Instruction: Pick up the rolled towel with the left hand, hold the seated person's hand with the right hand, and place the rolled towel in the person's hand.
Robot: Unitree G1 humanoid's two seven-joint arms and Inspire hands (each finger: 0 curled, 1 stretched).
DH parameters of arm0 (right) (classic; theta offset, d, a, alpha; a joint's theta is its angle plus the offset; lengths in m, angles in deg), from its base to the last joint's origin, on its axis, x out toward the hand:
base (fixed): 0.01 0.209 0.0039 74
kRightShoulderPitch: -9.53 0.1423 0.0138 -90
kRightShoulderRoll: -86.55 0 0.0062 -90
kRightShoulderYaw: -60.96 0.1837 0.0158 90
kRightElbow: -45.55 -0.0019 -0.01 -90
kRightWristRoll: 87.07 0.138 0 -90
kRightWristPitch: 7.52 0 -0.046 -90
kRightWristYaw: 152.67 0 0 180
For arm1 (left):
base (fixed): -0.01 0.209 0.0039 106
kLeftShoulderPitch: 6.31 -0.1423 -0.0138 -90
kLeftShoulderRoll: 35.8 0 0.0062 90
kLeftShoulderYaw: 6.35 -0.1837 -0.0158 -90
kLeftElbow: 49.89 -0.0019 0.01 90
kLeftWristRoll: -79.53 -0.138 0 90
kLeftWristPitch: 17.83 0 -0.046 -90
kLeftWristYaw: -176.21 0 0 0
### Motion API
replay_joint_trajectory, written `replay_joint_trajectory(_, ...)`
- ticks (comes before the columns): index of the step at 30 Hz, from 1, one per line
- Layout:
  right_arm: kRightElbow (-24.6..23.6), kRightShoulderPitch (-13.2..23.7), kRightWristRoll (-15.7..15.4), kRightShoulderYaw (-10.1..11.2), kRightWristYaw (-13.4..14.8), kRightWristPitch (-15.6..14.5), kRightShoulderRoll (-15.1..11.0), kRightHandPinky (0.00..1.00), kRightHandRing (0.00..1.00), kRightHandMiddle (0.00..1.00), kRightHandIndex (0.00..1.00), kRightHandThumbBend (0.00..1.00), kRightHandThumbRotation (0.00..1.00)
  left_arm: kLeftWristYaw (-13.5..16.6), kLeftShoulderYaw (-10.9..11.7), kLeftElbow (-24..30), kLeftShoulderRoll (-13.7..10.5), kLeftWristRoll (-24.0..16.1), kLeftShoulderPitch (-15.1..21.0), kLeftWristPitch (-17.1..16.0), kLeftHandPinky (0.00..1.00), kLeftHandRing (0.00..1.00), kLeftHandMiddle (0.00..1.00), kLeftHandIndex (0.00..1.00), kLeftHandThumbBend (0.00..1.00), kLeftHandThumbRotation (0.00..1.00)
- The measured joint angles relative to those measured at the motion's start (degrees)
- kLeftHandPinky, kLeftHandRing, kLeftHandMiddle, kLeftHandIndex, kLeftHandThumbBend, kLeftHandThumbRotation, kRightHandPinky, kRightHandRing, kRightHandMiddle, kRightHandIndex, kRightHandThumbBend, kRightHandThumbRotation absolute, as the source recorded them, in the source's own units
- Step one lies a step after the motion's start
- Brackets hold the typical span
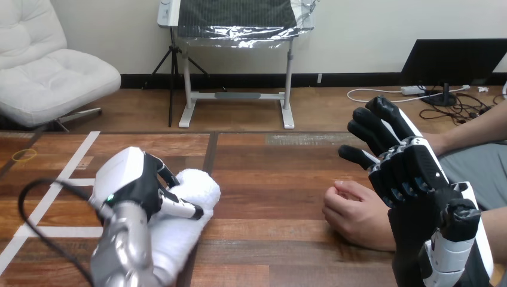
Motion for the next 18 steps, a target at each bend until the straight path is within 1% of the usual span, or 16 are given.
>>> replay_joint_trajectory(5,0.0,-0.12,0.0,0.02,0.0,-0.01,-0.01,0.81,0.9,0.89,0.9,0.84,1.0,2.1,1.52,3.29,1.52,2.29,-2.98,-1.58,0.12,0.19,0.29,0.43,0.71,0.0)
replay_joint_trajectory(10,0.0,-0.25,0.0,0.02,-0.01,-0.01,-0.03,0.8,0.9,0.89,0.9,0.82,1.0,3.97,3.04,6.28,3.15,4.99,-5.85,-3.82,0.14,0.22,0.31,0.42,0.69,0.0)
replay_joint_trajectory(18,0.02,-0.33,-0.11,0.11,-0.01,-0.01,-0.04,0.79,0.89,0.88,0.9,0.81,1.0,6.39,5.35,11.15,5.3,10.25,-10.22,-8.98,0.18,0.26,0.35,0.42,0.67,0.0)
